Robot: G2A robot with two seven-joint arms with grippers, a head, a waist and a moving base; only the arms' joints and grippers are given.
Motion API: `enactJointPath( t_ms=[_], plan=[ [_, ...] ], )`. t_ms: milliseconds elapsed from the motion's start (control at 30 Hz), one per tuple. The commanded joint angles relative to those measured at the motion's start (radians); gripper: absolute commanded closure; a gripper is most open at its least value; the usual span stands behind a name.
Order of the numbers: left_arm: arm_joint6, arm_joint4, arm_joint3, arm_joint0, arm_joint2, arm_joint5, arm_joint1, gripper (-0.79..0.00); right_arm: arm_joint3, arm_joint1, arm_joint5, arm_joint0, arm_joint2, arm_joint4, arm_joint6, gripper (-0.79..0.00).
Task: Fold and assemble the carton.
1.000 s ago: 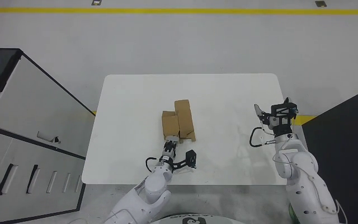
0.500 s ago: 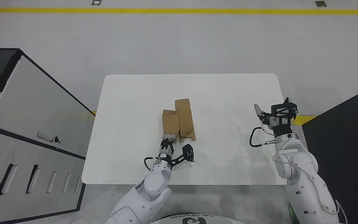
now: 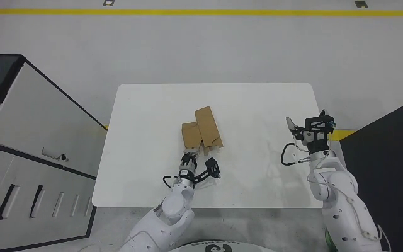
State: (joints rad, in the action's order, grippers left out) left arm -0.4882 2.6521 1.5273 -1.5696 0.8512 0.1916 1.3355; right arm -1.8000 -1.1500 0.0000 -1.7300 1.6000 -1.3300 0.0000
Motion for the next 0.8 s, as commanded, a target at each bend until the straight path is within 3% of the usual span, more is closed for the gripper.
enactJointPath(
  t_ms=[0,267,467,633,767],
  plan=[
    [0.018,0.019,0.008,-0.003,0.004,0.022,-0.001,0.0,0.0,0.0,0.0,0.0,0.0,0.0,0.0,-0.785],
    [0.103,0.167,0.086,-0.019,0.022,0.014,-0.014,0.0,0.0,0.0,0.0,0.0,0.0,0.0,0.0,-0.785],
    [0.247,0.288,0.175,-0.041,0.063,-0.013,-0.037,0.0,0.0,0.0,0.0,0.0,0.0,0.0,0.0,-0.785],
    [0.362,0.338,0.25,-0.071,0.118,-0.039,-0.059,0.0,0.0,0.0,0.0,0.0,0.0,0.0,0.0,-0.785],
    [0.375,0.34,0.255,-0.076,0.121,-0.045,-0.06,0.0,0.0,0.0,0.0,0.0,0.0,0.0,0.0,-0.785]
  ],
)
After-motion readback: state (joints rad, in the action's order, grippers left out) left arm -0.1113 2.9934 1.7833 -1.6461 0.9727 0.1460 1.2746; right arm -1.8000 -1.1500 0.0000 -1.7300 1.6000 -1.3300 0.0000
